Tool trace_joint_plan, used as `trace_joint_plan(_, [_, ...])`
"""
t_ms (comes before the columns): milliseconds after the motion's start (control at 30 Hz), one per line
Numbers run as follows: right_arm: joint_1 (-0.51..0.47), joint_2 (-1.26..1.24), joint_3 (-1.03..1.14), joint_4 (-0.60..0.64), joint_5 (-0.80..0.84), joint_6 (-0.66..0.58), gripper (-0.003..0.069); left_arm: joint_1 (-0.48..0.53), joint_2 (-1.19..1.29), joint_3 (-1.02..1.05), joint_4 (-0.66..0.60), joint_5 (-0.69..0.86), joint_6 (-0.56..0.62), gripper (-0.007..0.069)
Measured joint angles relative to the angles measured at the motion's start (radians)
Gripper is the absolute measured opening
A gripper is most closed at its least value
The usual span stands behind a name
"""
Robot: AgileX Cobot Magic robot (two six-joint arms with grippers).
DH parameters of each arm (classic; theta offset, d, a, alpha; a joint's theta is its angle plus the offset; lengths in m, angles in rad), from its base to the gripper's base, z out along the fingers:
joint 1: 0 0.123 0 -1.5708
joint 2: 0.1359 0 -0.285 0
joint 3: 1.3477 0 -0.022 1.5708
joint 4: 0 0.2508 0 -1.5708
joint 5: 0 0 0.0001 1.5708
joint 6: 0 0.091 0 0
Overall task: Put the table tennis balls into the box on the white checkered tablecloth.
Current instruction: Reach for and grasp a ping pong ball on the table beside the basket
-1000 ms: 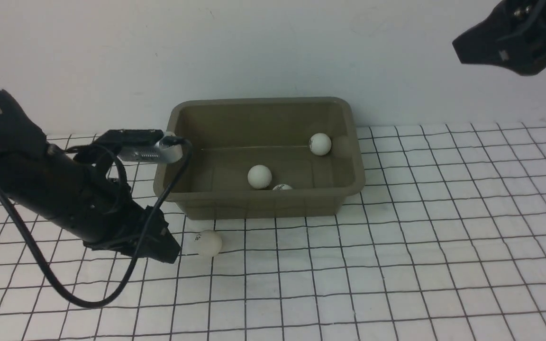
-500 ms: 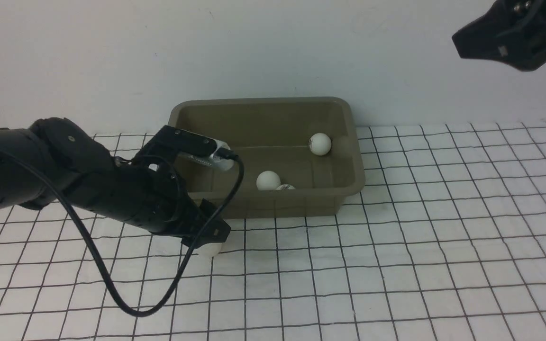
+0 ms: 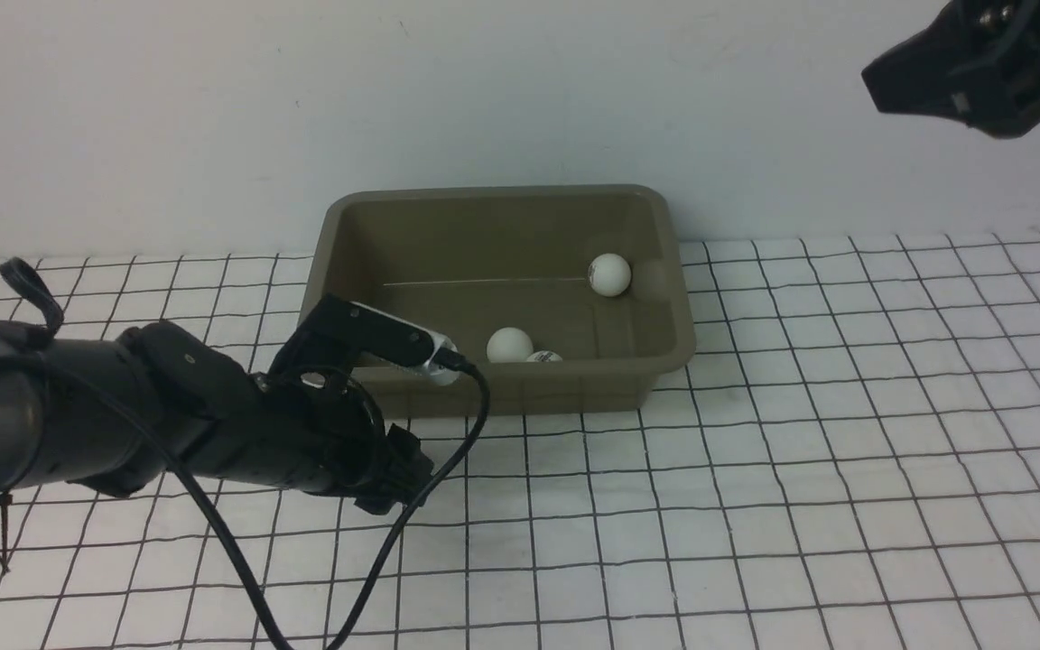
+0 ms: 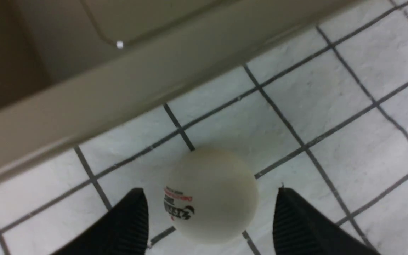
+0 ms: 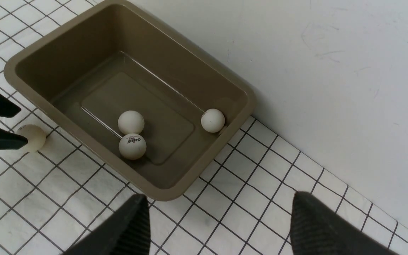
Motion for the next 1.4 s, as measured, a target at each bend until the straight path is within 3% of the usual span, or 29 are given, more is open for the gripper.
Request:
trace_joint_plan(567, [0.0, 0.0, 0.0, 0.021, 0.0, -0.01, 0.0483, 0.0, 0.072, 0.0, -0.162, -0.02, 0.168, 0.0421])
trace_joint_plan(733, [0.0, 0.0, 0.0, 0.031, 0.001, -0.02, 0.0483, 0.0, 0.08, 0.0, -0.21, -0.023, 0.224, 0.0342])
trace_joint_plan(933, [0.0, 0.0, 0.0, 0.032, 0.001, -0.023, 0.0483, 0.0, 0.067, 0.0, -0.241, -0.015, 0.276, 0.0342])
trace_joint_plan(1033, [0.0, 0.0, 0.0, 0.032, 0.001, -0.023, 0.0483, 0.0, 0.04, 0.0, -0.241, 0.024, 0.289, 0.0342])
trace_joint_plan(1300, [0.0, 0.0, 0.0, 0.033, 0.001, -0.026, 0.0483, 0.0, -0.113, 0.0, -0.272, 0.341, 0.305, 0.0342])
trace_joint_plan(1400, [0.0, 0.0, 0.0, 0.033, 0.001, -0.026, 0.0483, 0.0, -0.134, -0.013, -0.329, 0.316, 0.37, 0.0342])
